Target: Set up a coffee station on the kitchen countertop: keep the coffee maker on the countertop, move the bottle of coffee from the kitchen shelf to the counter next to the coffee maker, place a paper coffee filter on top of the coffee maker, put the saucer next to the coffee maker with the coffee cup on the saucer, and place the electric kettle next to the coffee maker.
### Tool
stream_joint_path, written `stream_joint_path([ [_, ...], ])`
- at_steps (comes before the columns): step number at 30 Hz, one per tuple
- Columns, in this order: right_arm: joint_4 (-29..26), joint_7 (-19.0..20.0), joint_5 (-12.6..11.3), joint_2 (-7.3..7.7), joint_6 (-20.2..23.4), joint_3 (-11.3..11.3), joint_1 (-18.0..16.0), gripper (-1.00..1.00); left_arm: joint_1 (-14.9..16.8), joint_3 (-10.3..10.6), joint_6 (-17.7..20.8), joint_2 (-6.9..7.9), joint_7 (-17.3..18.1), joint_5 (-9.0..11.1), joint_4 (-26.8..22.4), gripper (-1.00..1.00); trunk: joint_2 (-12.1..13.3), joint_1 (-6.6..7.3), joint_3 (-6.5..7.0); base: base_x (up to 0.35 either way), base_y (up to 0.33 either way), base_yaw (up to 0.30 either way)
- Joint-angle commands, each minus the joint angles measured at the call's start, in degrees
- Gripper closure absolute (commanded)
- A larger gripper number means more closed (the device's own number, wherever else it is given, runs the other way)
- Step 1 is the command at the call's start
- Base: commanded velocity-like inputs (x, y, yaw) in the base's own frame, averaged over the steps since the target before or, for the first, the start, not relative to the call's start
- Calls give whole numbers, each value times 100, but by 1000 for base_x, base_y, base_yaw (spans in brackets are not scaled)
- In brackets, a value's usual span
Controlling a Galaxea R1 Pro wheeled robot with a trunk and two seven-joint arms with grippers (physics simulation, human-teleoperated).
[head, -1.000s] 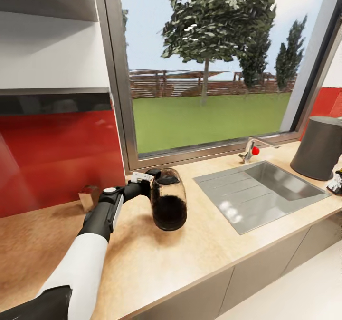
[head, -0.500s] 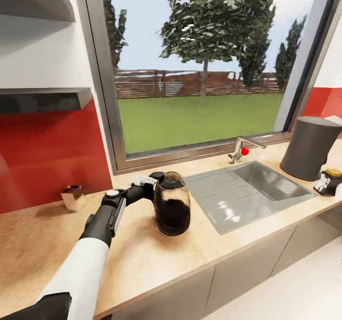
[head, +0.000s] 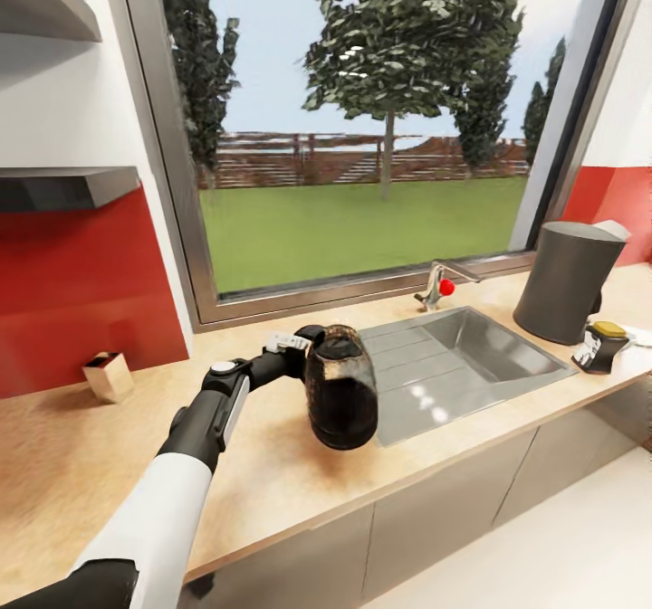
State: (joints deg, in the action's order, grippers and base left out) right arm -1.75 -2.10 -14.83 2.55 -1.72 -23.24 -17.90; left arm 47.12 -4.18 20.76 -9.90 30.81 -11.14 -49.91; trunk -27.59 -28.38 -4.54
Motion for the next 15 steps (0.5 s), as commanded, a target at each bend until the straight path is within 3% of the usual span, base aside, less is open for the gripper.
stream_joint_path([
  [1,-1,-10,-55,0,-13,-49,-3,-100,6,-38,33,-10,57,-30,-10,100,-14,-4,-13,0,-266,0],
  [4,-1,-10,-55,2,-16,-43,-3,-100,3,-39,33,-10,57,-5,-10,100,-14,-4,-13,0,-266,0],
  [6,-1,-10,-55,0,-14,-23,-3,-100,0,-39,32,-10,53,120,-25,100,-14,-4,-13,0,-267,0],
  [15,-1,-10,-55,0,-15,-15,-3,-100,-1,-39,25,-10,48,146,-36,100,-14,-4,-13,0,-268,0],
])
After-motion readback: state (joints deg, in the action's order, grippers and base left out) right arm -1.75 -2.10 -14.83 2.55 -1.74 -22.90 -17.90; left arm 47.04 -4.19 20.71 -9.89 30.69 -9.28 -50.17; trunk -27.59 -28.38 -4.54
